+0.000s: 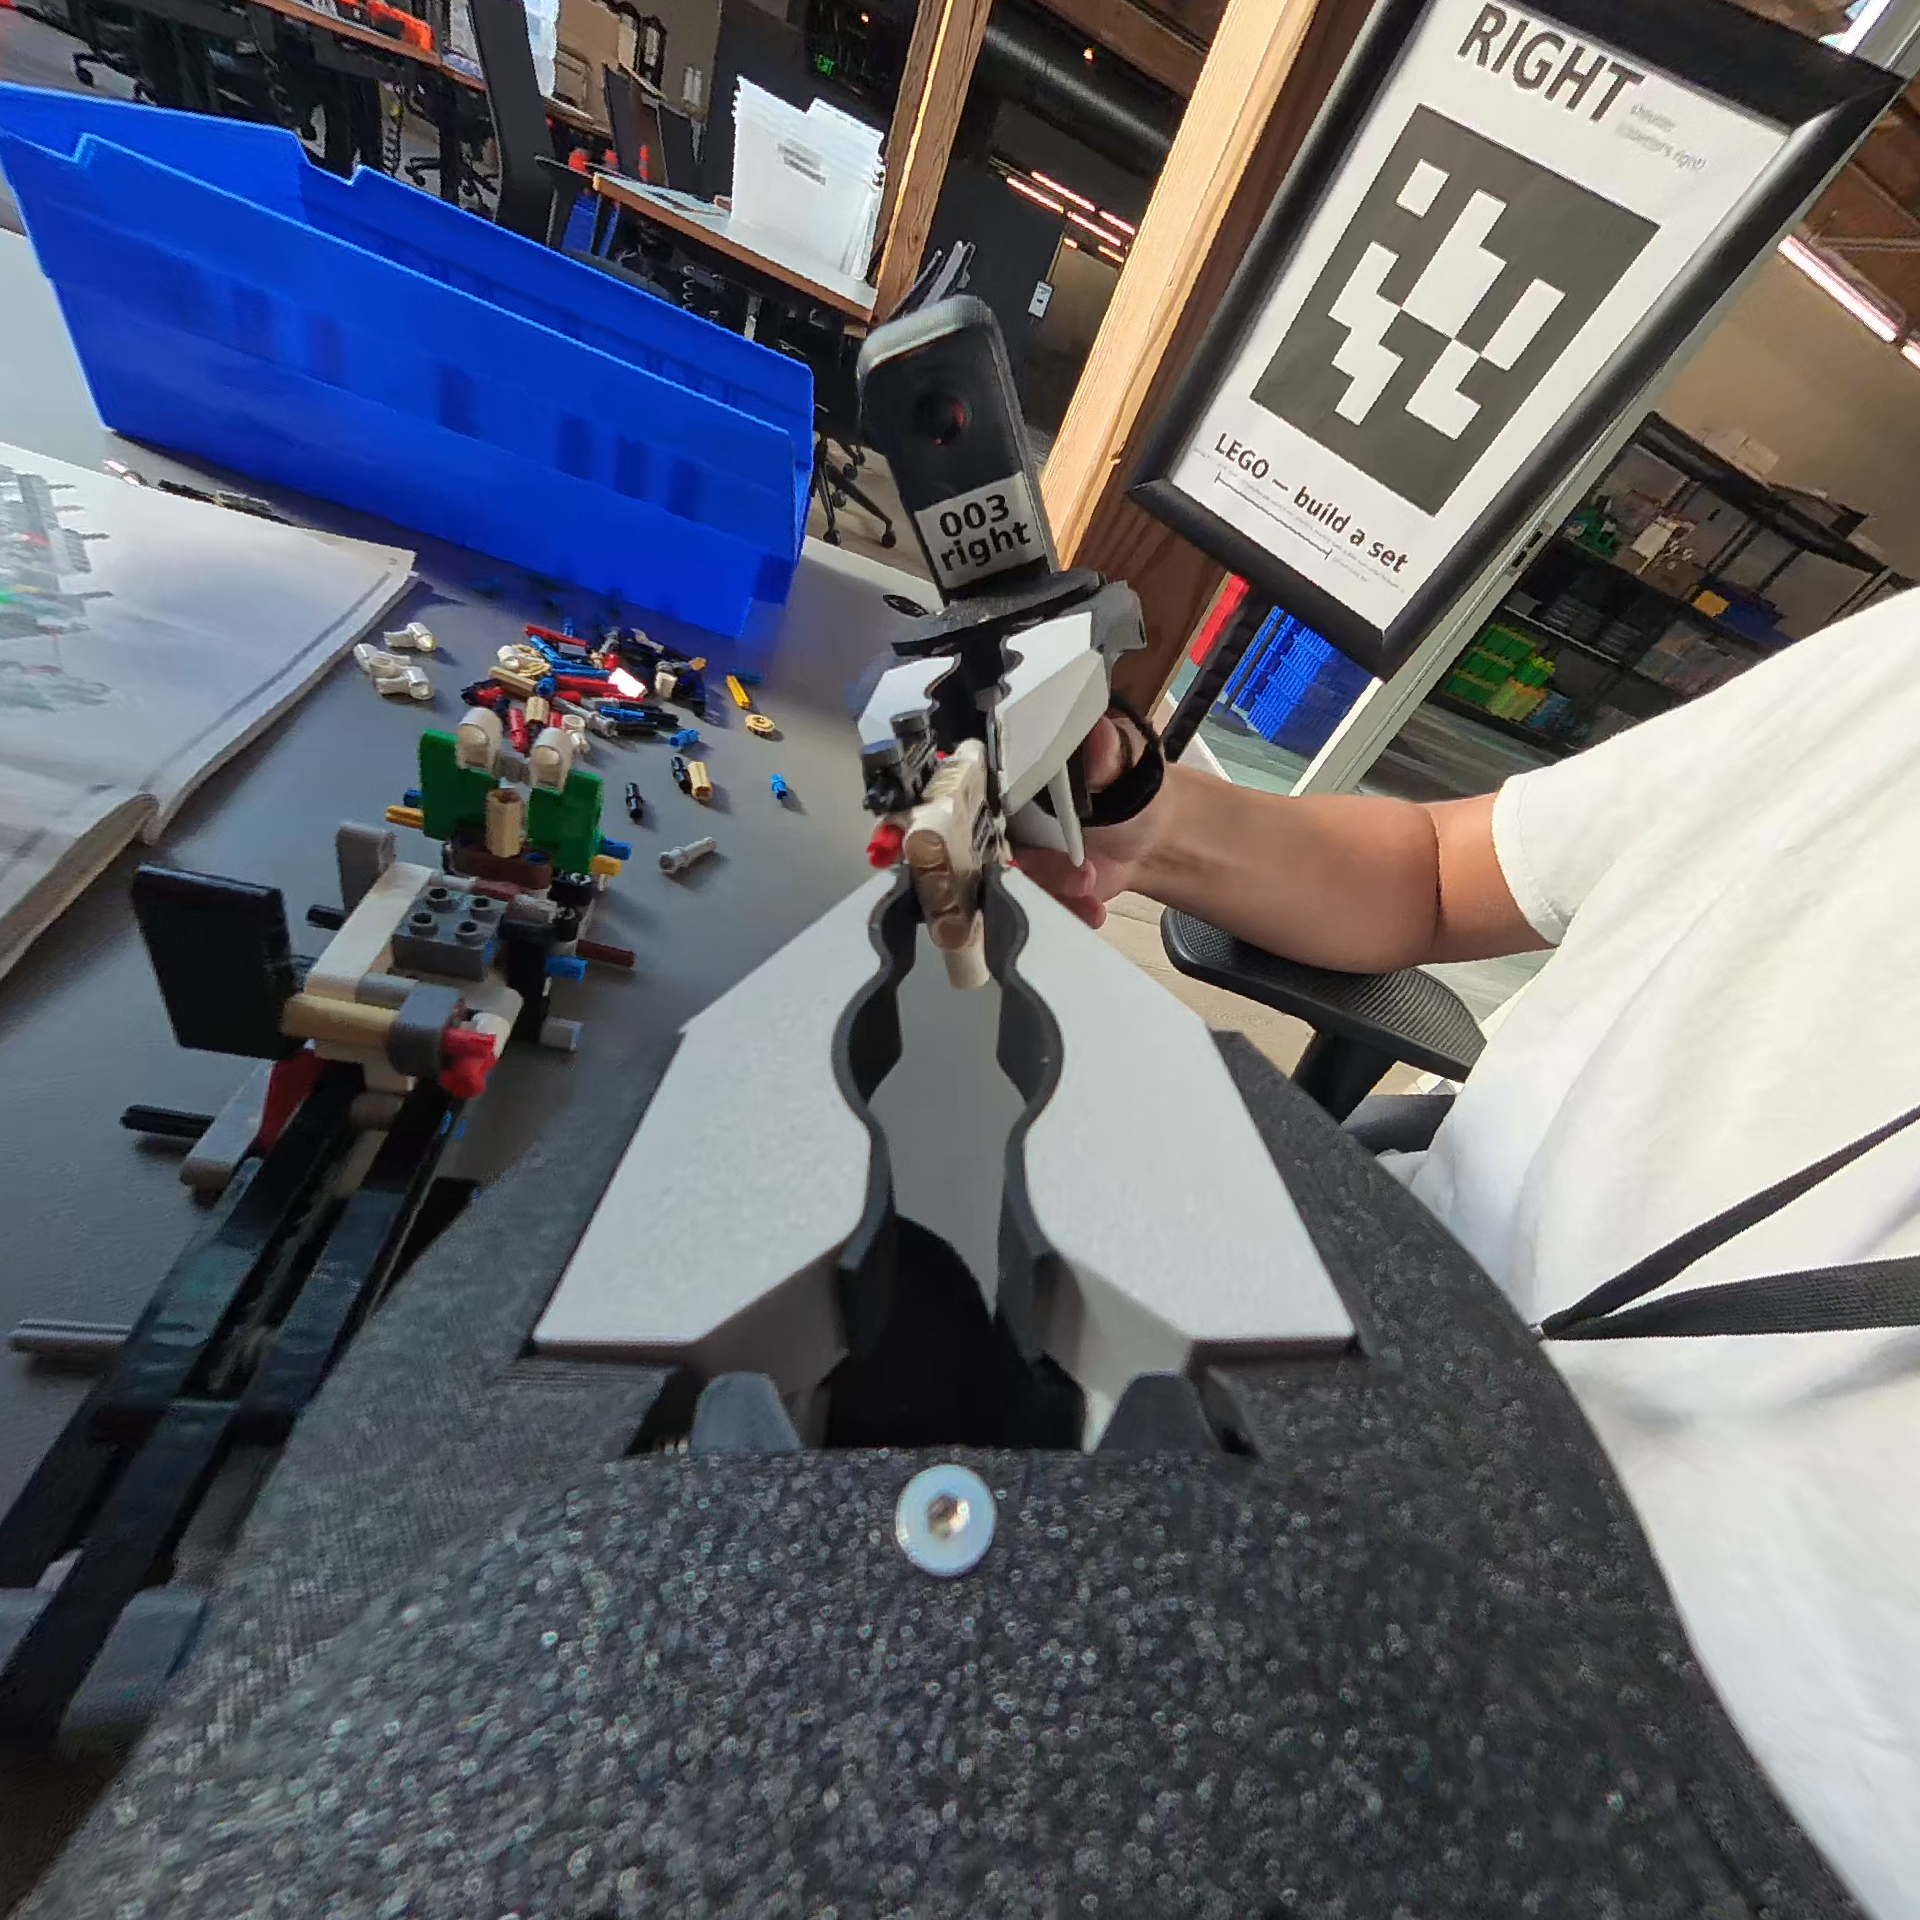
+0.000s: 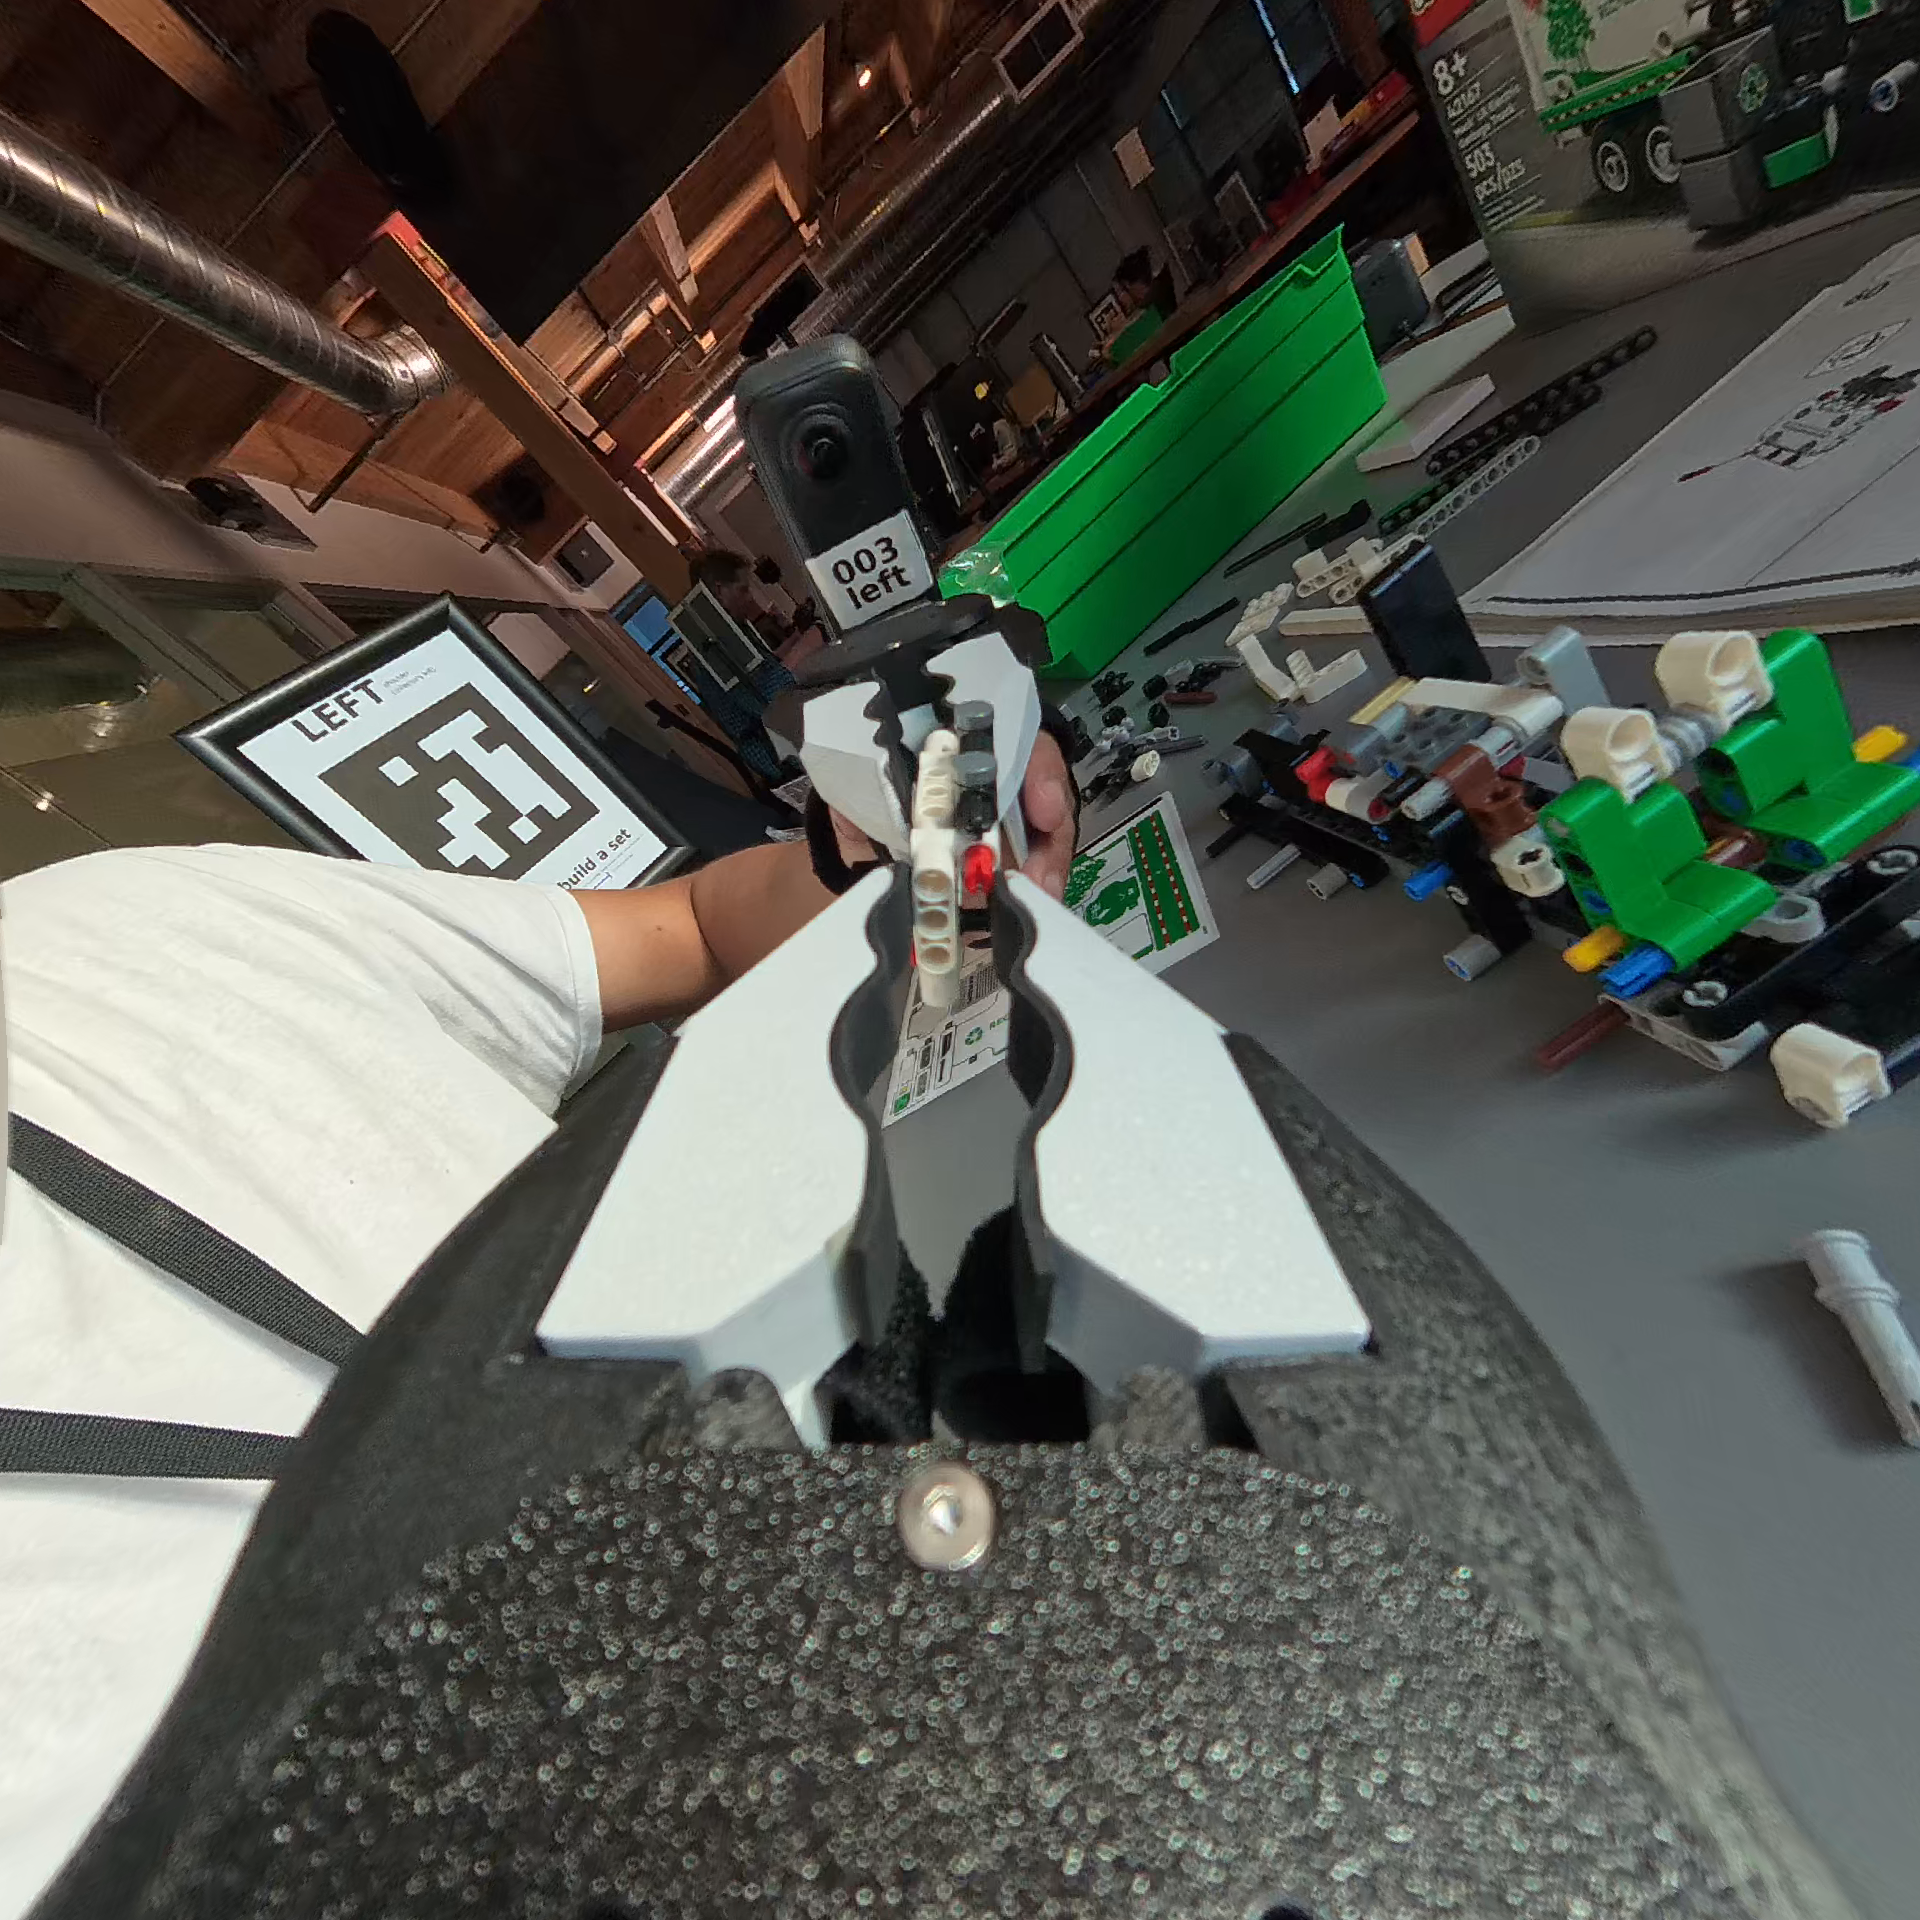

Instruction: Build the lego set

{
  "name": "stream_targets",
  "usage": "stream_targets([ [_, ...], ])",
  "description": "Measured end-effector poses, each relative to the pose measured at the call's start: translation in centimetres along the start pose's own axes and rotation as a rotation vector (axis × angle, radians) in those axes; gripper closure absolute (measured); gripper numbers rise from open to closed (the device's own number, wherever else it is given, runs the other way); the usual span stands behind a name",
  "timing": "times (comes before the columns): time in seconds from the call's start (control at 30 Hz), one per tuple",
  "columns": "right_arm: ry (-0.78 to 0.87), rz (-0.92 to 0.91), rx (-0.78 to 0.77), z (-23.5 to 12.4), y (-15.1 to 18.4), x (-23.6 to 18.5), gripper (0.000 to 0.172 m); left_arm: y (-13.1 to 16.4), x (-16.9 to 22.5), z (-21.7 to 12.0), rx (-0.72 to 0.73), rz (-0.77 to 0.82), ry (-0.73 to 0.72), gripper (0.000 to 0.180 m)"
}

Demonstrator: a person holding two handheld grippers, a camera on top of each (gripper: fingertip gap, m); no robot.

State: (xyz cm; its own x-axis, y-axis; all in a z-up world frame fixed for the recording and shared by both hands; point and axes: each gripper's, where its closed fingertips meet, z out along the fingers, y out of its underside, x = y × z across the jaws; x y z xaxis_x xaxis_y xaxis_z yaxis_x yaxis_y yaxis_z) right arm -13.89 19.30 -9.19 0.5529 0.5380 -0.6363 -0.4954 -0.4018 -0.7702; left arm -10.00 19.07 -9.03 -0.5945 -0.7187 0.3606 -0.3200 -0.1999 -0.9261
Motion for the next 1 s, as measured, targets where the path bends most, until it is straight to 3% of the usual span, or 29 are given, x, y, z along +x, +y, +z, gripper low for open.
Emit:
stream_targets([
  [0.1,-0.029,0.001,0.017,0.0,-0.2,-0.5,0.139,-0.2,-0.4,0.0,0.019,-0.046,-0.009,0.173],
  [0.3,0.054,-0.027,-0.008,0.3,0.2,0.5,0.153,-0.3,0.0,0.1,0.036,-0.069,0.011,0.175],
  [0.6,0.169,-0.079,-0.023,0.4,0.5,1.9,0.151,0.1,-0.7,0.1,0.033,-0.202,0.036,0.175],
  [0.77,0.154,-0.134,0.085,-1.1,-1.3,0.9,0.146,-0.2,-0.9,-0.2,0.073,-0.329,0.083,0.175],
  [0.83,0.186,-0.29,0.181,-1.7,-2.9,-0.1,0.149,-0.4,-1.2,-0.4,0.094,-0.379,0.088,0.175],
  [0.87,0.205,-0.429,0.194,-1.7,-3.1,-1.0,0.16,-0.4,-1.3,-0.4,0.097,-0.405,0.093,0.175],
  [0.9,0.243,-0.618,0.176,-1.3,-2.9,-1.7,0.171,-0.2,-1.4,-0.4,0.097,-0.433,0.098,0.176],
  [0.97,0.348,-1.029,0.099,-0.1,-1.9,-2.0,0.172,0.0,-1.5,-0.4,0.094,-0.481,0.113,0.176],
  [1.0,0.381,-1.149,0.061,0.5,-1.4,-2.0,0.172,0.0,-1.4,-0.3,0.089,-0.497,0.128,0.176],
])
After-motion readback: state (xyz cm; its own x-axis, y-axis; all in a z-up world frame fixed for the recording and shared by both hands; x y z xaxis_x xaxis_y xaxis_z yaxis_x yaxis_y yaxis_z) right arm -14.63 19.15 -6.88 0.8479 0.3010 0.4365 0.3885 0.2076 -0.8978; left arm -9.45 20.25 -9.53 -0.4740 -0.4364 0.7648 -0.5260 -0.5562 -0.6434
